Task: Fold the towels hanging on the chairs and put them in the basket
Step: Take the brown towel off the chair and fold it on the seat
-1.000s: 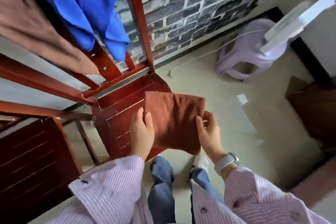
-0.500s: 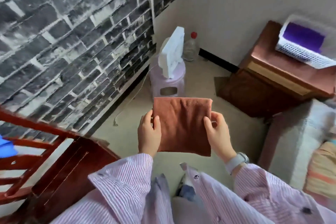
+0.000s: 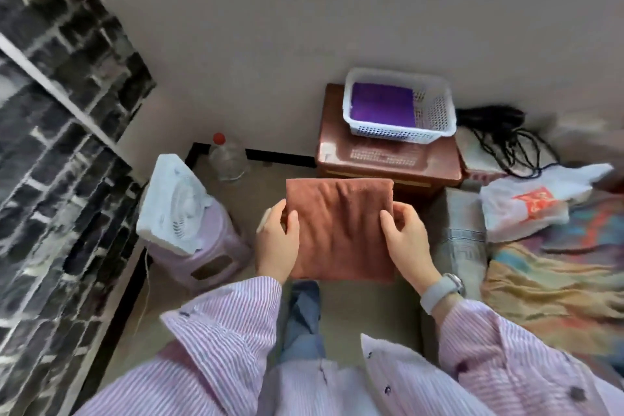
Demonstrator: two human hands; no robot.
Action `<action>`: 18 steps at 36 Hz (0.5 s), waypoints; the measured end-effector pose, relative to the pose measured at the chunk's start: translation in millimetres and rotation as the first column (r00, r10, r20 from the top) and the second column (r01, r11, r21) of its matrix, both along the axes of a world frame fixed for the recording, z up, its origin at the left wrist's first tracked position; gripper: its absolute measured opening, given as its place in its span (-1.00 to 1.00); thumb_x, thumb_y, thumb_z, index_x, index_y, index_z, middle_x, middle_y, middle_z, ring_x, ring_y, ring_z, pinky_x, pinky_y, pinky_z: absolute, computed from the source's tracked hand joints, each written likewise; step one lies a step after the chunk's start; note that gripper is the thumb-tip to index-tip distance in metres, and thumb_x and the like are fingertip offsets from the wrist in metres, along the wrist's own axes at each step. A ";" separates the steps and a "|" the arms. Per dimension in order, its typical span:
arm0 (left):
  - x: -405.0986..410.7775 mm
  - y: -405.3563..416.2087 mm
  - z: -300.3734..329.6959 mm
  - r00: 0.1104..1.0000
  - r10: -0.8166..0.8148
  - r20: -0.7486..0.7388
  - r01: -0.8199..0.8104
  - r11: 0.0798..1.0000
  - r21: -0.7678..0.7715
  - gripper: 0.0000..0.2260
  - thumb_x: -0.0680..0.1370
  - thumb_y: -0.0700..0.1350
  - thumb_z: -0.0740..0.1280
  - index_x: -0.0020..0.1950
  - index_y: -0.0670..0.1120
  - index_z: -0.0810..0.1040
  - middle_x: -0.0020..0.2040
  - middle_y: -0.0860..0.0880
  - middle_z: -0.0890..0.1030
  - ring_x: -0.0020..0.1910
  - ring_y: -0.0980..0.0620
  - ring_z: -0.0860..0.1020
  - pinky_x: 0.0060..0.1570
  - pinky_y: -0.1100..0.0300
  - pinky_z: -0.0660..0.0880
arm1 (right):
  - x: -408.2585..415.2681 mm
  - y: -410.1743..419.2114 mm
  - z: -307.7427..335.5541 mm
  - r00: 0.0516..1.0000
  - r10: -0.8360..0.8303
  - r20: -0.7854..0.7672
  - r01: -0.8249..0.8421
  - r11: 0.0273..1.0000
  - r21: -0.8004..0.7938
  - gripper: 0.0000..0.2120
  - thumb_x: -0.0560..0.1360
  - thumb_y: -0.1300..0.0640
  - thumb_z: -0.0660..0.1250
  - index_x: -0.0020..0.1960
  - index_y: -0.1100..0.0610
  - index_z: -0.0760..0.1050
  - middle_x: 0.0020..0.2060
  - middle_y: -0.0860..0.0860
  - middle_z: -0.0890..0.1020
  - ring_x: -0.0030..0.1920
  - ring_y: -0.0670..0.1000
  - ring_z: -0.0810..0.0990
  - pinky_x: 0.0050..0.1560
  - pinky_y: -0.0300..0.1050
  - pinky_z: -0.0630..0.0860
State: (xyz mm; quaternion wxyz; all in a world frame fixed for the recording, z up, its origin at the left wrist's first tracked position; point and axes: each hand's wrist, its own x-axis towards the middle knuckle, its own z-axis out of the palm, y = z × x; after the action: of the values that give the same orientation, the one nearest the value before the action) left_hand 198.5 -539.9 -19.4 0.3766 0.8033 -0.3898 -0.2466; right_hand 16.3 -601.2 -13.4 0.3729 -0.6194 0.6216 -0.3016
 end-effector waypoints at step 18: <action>-0.4 -355.3 -15.7 0.964 -0.207 -0.169 0.211 0.978 0.002 -0.69 0.60 -0.13 0.14 0.33 -0.12 0.42 0.27 -0.06 0.49 0.27 0.01 0.41 0.26 0.21 0.30 | -4.8 -306.1 -8.6 0.953 -0.301 0.026 0.299 0.952 0.059 -0.79 0.55 0.16 0.19 0.16 0.16 0.43 -0.11 -0.09 0.51 -0.16 -0.18 0.47 -0.06 -0.37 0.38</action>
State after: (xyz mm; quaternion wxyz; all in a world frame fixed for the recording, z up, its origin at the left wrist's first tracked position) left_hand 198.2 -895.1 -35.1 0.3719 0.7378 -0.4369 -0.3555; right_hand 11.5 -907.2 -22.0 0.3501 -0.5022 0.7098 -0.3484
